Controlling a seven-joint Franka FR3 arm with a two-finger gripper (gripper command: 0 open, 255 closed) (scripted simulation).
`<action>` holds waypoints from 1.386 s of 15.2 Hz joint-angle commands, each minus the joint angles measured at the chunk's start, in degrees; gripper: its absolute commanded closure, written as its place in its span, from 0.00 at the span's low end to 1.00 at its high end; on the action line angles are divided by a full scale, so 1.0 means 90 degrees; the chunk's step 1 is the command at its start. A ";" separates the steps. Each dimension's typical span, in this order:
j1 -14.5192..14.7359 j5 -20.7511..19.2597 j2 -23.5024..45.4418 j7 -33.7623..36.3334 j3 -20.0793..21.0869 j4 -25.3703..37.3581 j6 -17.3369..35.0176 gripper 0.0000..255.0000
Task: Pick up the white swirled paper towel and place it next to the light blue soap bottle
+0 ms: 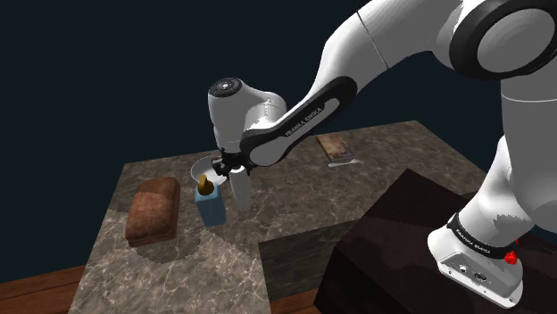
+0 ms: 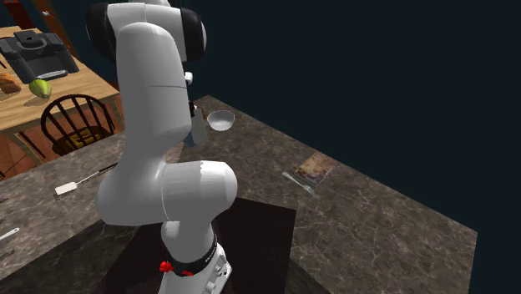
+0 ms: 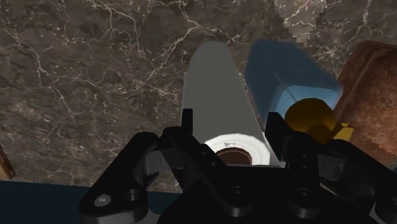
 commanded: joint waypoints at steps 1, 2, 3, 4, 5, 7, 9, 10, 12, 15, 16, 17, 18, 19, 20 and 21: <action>0.0006 -0.0045 0.0109 0.0035 -0.0032 -0.0015 0.0126 1.00; 0.0015 -0.0068 0.0165 0.0059 -0.0047 -0.0018 0.0182 1.00; 0.0024 -0.0091 0.0221 0.0082 -0.0063 -0.0019 0.0239 1.00; 0.0034 -0.0114 0.0279 0.0106 -0.0078 -0.0019 0.0294 1.00; 0.0044 -0.0136 0.0337 0.0130 -0.0095 -0.0017 0.0349 1.00; 0.0065 -0.0181 0.0455 0.0176 -0.0128 -0.0010 0.0457 1.00; 0.0086 -0.0225 0.0577 0.0223 -0.0161 0.0004 0.0563 1.00; 0.0097 -0.0247 0.0639 0.0246 -0.0179 0.0012 0.0615 1.00; 0.0120 -0.0289 0.0765 0.0291 -0.0214 0.0034 0.0718 1.00; 0.0141 -0.0326 0.0878 0.0331 -0.0245 0.0058 0.0806 1.00; 0.0141 -0.0326 0.0878 0.0331 -0.0245 0.0058 0.0806 1.00; 0.0141 -0.0326 0.0878 0.0331 -0.0245 0.0058 0.0806 1.00; 0.0141 -0.0326 0.0878 0.0331 -0.0245 0.0058 0.0806 1.00; 0.0141 -0.0326 0.0878 0.0331 -0.0245 0.0058 0.0806 1.00; 0.0141 -0.0326 0.0878 0.0331 -0.0245 0.0058 0.0806 1.00; 0.0141 -0.0326 0.0878 0.0331 -0.0245 0.0058 0.0806 1.00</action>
